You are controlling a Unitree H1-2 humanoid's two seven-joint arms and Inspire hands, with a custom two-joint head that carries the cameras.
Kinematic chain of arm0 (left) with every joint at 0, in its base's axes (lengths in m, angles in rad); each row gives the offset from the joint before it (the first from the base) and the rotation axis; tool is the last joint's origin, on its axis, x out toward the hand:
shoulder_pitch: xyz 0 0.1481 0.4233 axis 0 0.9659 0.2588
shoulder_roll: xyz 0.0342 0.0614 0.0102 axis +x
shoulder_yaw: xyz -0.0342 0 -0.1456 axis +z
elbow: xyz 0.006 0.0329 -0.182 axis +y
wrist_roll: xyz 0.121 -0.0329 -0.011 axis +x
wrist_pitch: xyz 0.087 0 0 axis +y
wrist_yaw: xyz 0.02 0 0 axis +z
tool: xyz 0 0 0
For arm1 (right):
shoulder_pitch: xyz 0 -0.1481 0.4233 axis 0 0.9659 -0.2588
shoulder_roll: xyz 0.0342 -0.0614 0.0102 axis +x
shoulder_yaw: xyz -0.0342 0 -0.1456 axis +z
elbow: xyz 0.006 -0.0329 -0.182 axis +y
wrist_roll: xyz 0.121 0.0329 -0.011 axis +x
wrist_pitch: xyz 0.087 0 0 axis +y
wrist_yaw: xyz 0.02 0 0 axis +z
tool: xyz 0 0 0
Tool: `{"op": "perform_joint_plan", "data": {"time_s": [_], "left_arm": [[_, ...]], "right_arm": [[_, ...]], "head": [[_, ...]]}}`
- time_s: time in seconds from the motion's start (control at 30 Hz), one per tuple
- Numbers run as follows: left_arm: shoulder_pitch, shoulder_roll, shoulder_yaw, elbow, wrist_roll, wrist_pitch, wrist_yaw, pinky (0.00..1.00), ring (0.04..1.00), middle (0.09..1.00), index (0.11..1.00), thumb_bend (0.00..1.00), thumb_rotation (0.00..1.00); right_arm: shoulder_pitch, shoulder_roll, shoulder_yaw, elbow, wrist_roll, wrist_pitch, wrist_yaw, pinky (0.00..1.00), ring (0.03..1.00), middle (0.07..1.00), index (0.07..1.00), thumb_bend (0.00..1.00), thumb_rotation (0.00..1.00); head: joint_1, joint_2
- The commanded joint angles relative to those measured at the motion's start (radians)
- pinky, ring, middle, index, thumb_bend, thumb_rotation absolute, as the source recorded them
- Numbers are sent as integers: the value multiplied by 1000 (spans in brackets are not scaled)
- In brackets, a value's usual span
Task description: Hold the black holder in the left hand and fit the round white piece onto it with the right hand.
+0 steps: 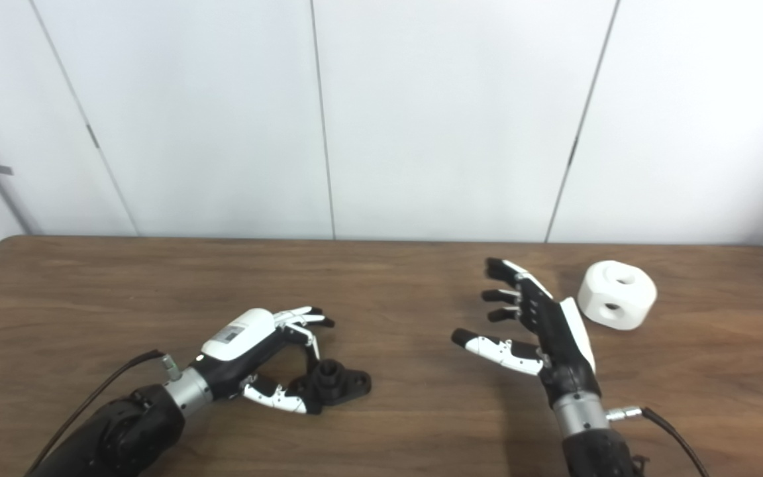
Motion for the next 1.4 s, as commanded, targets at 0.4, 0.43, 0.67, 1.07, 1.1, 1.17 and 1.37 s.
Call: {"op": "perform_joint_plan", "data": {"time_s": [0.4, 0.43, 0.67, 1.07, 1.1, 1.17, 1.37], "left_arm": [[38, 46, -12, 46, 33, -51, -47, 815, 893, 838, 485, 521, 44], [41, 47, -11, 40, 32, -48, -51, 821, 895, 841, 485, 521, 44], [43, 39, -11, 65, 33, -74, -36, 820, 887, 835, 485, 520, 44], [12, 54, -98, 155, 15, -98, 61, 829, 893, 843, 484, 521, 48], [13, 56, -101, 156, 17, -98, 70, 836, 892, 842, 484, 521, 48], [16, 61, -106, 154, 18, -98, 78, 837, 891, 844, 484, 521, 48], [22, 73, -112, 152, 15, -97, 80, 847, 900, 854, 485, 522, 50]], "right_arm": [[-217, -330, -31, -98, -335, 89, 46, 612, 751, 820, 787, 749, 289], [-223, -352, -35, -102, -359, 95, 48, 623, 770, 832, 788, 754, 294], [-266, -528, -70, -129, -508, 218, 142, 724, 899, 934, 841, 779, 354], [-272, -683, -100, -109, -464, 353, 352, 802, 1000, 1000, 868, 828, 416], [-268, -689, -99, -110, -451, 358, 372, 804, 1000, 1000, 880, 848, 421], [-260, -699, -91, -115, -428, 357, 406, 820, 1000, 1000, 892, 891, 435], [-254, -687, -52, -99, -415, 364, 446, 831, 1000, 1000, 908, 961, 416]], "head": [[-294, -132], [-300, -137], [-360, -166], [-380, -166], [-375, -170], [-374, -167], [-372, -161]]}}
